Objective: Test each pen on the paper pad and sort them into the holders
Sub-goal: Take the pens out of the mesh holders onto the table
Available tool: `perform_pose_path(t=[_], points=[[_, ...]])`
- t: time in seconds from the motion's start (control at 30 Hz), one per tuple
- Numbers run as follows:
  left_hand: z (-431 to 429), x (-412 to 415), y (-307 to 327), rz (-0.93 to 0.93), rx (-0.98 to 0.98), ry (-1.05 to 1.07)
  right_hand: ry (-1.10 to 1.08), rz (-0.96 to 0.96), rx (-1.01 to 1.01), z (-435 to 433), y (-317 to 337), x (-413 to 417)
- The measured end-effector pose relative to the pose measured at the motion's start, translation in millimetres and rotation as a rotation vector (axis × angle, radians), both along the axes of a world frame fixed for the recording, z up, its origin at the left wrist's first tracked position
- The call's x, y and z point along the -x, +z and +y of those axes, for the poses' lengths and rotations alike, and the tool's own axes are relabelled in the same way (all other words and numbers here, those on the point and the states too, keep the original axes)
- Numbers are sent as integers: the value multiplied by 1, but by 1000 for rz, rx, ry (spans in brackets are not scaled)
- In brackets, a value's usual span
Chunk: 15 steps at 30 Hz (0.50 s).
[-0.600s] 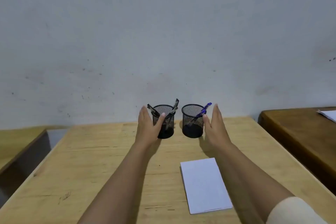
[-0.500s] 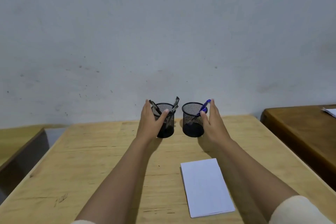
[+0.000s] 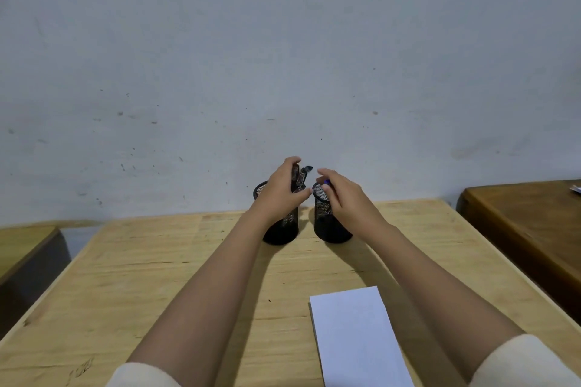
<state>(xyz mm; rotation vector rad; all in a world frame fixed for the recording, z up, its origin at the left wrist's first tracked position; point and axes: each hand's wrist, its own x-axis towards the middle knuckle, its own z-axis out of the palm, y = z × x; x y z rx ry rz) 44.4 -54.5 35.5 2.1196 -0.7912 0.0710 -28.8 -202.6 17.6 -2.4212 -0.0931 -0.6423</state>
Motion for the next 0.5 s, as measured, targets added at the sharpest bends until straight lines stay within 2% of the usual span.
perform_pose_path(t=[0.17, 0.37, 0.5], points=[[2, -8, -1, 46, 48, -17, 58, 33, -8, -2, 0, -1], [3, -16, -4, 81, 9, -62, 25, 1, -164, -1, 2, -3], [6, -15, -1, 105, 10, -102, 20, 8, -103, 1, 1, -7]])
